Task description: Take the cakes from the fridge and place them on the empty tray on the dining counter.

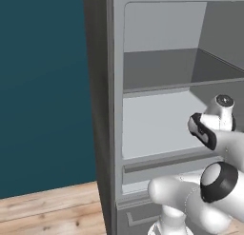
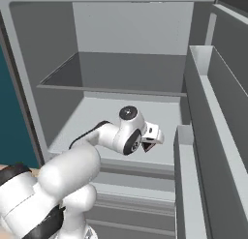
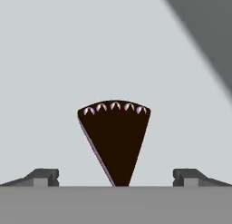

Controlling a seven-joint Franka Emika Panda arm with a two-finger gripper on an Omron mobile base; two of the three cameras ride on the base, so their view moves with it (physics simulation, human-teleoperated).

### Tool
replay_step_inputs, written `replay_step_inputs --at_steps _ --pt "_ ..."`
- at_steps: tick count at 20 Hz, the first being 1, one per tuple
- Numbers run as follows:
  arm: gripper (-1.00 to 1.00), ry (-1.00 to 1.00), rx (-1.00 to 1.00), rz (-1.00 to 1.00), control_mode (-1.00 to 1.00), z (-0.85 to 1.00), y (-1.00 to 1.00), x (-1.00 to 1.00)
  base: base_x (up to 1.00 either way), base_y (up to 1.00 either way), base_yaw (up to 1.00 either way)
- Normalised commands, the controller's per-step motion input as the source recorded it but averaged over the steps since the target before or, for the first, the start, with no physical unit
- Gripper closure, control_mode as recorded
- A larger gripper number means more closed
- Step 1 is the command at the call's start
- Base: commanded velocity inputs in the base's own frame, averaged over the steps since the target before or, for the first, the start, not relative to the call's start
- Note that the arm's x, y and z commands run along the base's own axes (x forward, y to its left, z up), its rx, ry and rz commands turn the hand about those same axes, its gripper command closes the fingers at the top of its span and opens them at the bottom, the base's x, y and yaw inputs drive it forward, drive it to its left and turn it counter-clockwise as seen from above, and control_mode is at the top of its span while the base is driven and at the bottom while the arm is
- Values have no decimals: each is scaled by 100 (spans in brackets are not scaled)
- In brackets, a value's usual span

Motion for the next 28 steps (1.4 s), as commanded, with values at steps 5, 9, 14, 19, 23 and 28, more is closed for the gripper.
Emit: replay_step_inputs --at_steps 5,9,14,19,23,28 --pt "-100 4 0 0 -100 -35 -16 40 0 0 0" --pt "-100 6 0 0 -100 -38 -12 34 0 0 0" --pt "-100 5 0 0 -100 -40 -11 34 0 0 0" --pt "100 11 0 0 -100 -46 -1 8 0 0 0" --pt "100 4 0 0 -100 -30 0 -30 0 0 0" --pt "100 -6 0 1 -100 1 0 -77 0 0 0"
